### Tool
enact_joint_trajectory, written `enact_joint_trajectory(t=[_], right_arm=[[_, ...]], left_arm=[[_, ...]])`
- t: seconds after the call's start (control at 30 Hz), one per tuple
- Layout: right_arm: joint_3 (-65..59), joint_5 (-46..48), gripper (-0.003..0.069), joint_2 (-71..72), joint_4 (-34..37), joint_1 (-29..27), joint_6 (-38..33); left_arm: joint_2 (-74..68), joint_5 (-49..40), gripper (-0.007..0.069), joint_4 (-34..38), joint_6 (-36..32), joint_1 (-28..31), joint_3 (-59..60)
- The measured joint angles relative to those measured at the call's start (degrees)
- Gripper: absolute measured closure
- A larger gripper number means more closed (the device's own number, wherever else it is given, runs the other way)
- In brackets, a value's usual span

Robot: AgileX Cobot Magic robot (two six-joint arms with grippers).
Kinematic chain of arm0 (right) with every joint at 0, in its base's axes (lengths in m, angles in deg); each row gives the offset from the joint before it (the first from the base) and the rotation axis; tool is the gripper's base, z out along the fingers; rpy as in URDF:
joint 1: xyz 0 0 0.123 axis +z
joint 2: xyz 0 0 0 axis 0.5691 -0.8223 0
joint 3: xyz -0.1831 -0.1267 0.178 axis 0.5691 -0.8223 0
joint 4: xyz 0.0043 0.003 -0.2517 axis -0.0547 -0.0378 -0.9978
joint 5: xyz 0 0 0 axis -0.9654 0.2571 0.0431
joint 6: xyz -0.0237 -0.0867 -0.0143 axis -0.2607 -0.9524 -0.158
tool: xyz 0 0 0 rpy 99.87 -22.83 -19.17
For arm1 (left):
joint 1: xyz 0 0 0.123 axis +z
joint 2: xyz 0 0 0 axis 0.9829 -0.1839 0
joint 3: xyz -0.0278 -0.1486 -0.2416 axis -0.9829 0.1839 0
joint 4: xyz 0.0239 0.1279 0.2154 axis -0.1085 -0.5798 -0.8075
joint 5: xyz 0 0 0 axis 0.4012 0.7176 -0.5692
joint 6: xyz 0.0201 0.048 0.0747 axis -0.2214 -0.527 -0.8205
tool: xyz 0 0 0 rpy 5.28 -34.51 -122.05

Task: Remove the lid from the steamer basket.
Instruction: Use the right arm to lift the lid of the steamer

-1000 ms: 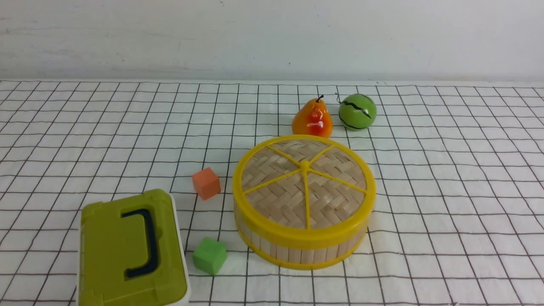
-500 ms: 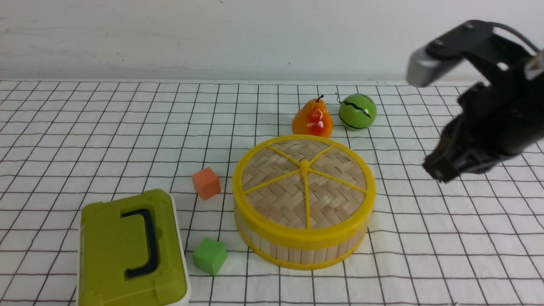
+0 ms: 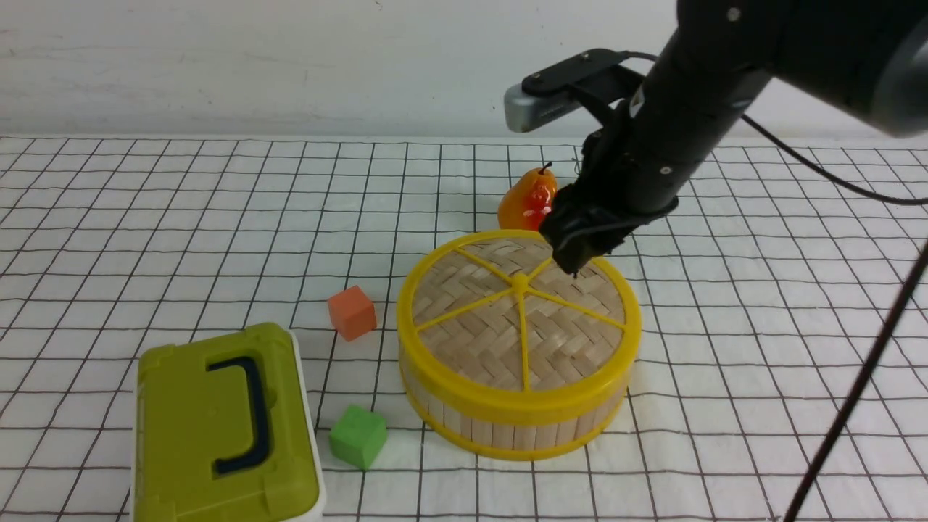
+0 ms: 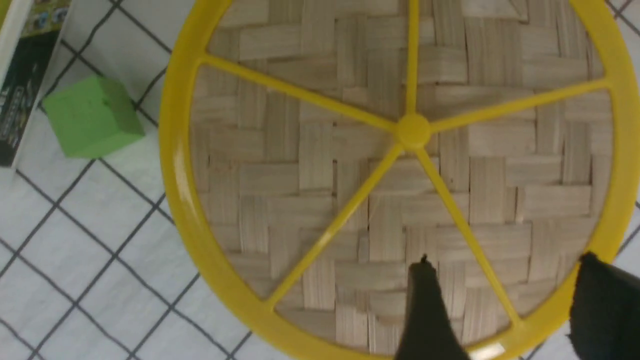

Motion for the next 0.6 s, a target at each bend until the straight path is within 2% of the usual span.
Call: enact_joint_trajectory(t=[0.2,0.6], right_arm=[[4.23,-0.81,0.0232,-5.25,0.15,1.05,0.00],[5.60,-5.29,0.0279,-10.30,0.26,1.61,0.00]], left_arm=[[0.00,0.00,0.0386,0.00,0.00,0.00,0.00],[0.00,0.00,0.0386,0.00,0.00,0.00,0.00]])
